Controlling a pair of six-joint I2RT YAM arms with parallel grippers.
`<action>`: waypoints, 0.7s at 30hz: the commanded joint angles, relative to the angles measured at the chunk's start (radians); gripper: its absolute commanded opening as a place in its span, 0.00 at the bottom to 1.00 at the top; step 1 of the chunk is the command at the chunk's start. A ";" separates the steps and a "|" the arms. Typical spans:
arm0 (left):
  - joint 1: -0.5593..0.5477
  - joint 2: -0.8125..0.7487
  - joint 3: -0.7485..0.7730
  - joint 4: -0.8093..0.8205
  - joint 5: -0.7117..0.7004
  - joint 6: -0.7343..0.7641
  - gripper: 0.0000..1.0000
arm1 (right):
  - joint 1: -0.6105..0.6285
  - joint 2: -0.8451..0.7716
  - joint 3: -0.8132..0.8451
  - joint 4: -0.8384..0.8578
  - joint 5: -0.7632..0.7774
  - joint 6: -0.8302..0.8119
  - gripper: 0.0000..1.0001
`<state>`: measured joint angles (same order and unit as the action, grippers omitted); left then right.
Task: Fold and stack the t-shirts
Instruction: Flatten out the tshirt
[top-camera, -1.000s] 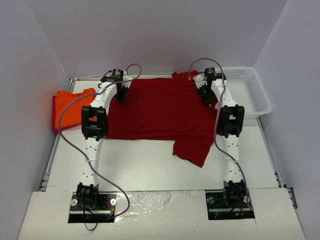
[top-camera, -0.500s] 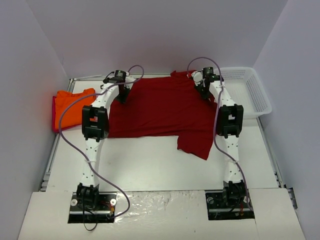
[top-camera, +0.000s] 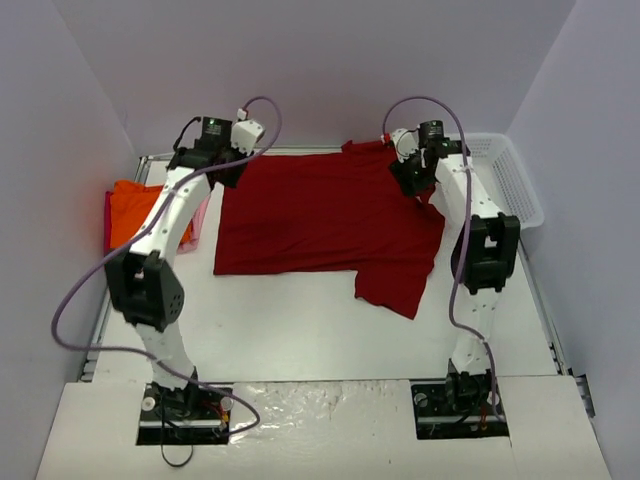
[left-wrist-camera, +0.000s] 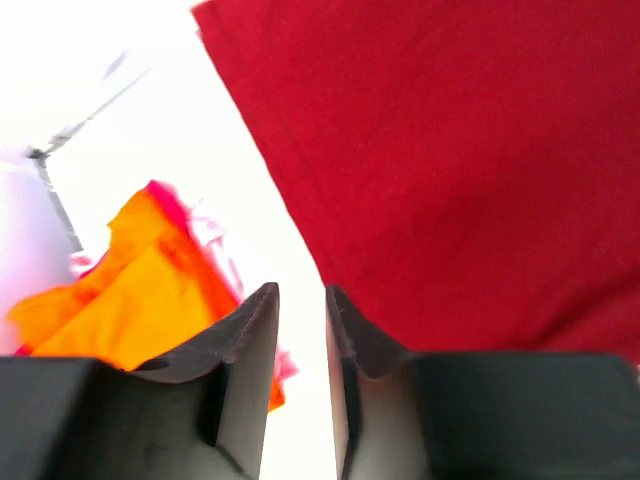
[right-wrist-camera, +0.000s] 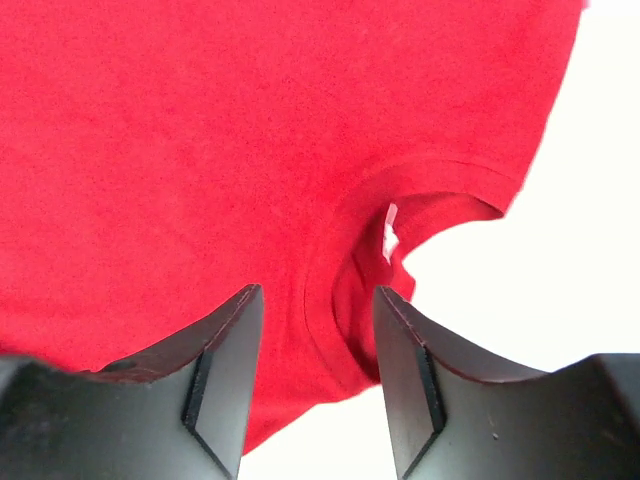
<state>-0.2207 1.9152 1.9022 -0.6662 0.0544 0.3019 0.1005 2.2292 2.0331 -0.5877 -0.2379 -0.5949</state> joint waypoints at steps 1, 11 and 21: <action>-0.003 -0.181 -0.141 0.063 0.008 0.060 0.25 | 0.005 -0.210 -0.095 -0.020 -0.024 0.001 0.45; -0.003 -0.542 -0.767 0.182 0.008 0.238 0.55 | -0.004 -0.563 -0.608 -0.009 -0.049 -0.028 0.18; -0.005 -0.636 -0.956 0.203 0.139 0.333 0.96 | -0.005 -0.730 -0.904 0.098 -0.118 0.061 0.25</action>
<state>-0.2234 1.3167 0.9569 -0.5198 0.1505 0.5728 0.0990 1.5589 1.1698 -0.5388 -0.2970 -0.5739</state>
